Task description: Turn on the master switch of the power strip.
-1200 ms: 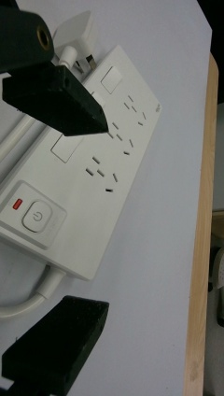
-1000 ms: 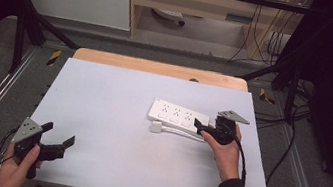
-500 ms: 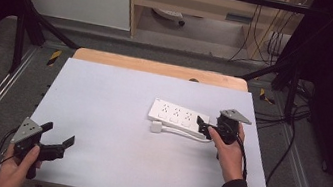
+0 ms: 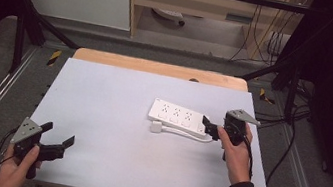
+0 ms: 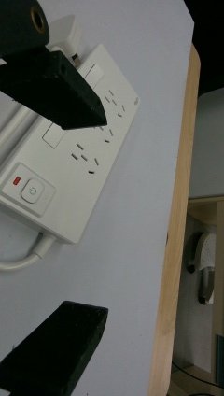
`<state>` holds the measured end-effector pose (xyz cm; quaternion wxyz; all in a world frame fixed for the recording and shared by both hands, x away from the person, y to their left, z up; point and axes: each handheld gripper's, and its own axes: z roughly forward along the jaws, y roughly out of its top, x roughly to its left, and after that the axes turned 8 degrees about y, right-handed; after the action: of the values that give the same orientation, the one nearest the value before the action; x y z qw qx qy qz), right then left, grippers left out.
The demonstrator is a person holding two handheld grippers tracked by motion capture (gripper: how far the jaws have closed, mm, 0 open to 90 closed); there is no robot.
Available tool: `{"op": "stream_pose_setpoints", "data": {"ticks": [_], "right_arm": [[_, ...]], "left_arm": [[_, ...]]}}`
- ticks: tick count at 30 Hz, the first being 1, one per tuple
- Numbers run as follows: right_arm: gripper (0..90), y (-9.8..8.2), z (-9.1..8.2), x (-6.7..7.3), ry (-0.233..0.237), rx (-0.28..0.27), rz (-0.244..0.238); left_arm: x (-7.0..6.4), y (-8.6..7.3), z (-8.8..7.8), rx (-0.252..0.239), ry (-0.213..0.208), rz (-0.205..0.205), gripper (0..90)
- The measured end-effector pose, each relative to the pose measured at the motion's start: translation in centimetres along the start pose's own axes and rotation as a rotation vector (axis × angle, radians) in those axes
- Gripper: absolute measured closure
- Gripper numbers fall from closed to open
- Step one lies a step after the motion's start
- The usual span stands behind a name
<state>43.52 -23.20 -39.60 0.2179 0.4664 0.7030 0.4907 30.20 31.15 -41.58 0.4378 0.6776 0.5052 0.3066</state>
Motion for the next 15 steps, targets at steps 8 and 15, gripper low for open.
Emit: {"op": "stream_pose_setpoints", "data": {"ticks": [8,15], "right_arm": [[8.3,0.3,-1.5,-0.2,0.020,-0.011,0.006],[8.3,0.1,-2.9,-0.7,0.035,-0.027,0.015]], "left_arm": [[0.0,0.0,0.0,0.000,0.000,-0.001,6.1],[0.0,0.0,0.0,0.000,-0.001,0.001,6.1]]}}
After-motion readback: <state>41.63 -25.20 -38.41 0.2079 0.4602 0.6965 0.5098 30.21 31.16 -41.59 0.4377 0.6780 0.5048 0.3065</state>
